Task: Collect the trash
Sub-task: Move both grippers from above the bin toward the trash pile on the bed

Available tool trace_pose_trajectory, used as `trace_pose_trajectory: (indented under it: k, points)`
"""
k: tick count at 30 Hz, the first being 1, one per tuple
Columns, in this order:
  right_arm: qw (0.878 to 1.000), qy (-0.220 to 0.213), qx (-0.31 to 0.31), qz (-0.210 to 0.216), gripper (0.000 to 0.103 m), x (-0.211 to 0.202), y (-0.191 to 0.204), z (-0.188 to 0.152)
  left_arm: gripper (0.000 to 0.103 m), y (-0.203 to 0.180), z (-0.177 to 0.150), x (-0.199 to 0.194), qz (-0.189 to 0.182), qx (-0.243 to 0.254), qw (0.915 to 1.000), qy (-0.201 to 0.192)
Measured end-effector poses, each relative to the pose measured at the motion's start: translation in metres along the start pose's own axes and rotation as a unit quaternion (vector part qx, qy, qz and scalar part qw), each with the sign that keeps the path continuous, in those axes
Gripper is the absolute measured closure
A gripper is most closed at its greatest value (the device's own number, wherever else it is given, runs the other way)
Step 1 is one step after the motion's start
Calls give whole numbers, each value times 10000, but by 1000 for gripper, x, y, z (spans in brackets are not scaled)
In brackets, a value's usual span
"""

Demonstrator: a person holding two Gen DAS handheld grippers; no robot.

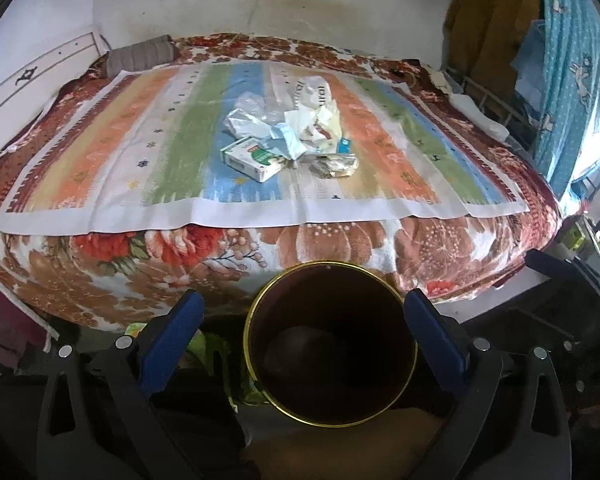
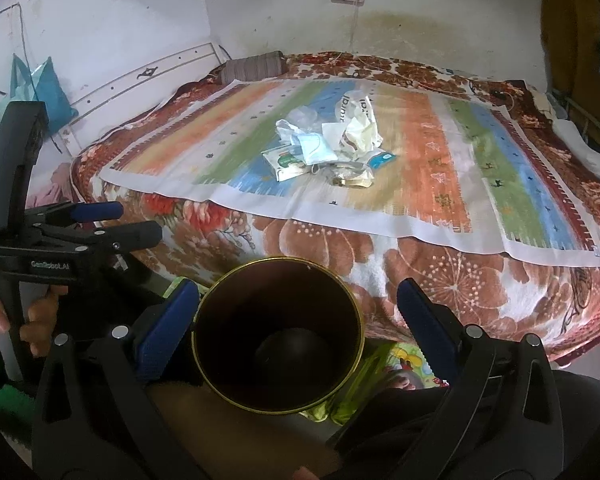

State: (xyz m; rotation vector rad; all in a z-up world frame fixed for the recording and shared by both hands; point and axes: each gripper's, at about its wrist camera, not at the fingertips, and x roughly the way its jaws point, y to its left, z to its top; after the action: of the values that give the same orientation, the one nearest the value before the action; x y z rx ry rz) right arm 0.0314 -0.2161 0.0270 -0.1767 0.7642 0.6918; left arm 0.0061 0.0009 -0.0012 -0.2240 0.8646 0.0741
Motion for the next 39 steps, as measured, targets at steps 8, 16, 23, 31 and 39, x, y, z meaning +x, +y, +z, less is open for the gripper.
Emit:
trace_pose_trajectory:
  k: [8,16,23,31,39]
  points:
    - [10000,7,13,14,9,1,0,1,6,5,2,0,20,-132,9999,48]
    - [10000,-26,16,-10,9,0,1,3,6,12,6,-4,-26,-419,9991,-73]
    - [10000,-18,68,5,9,1,0,4,6,12,5,-2,-57,-412,9991,-47]
    - [10000,-20,65,4,9,1,-1,5,6,11,5,-2,-94,-428,9990,-70]
    - [10000,-19,77,9,9,1,-1,4,6,11,6,-3,-131,-446,9989,-89]
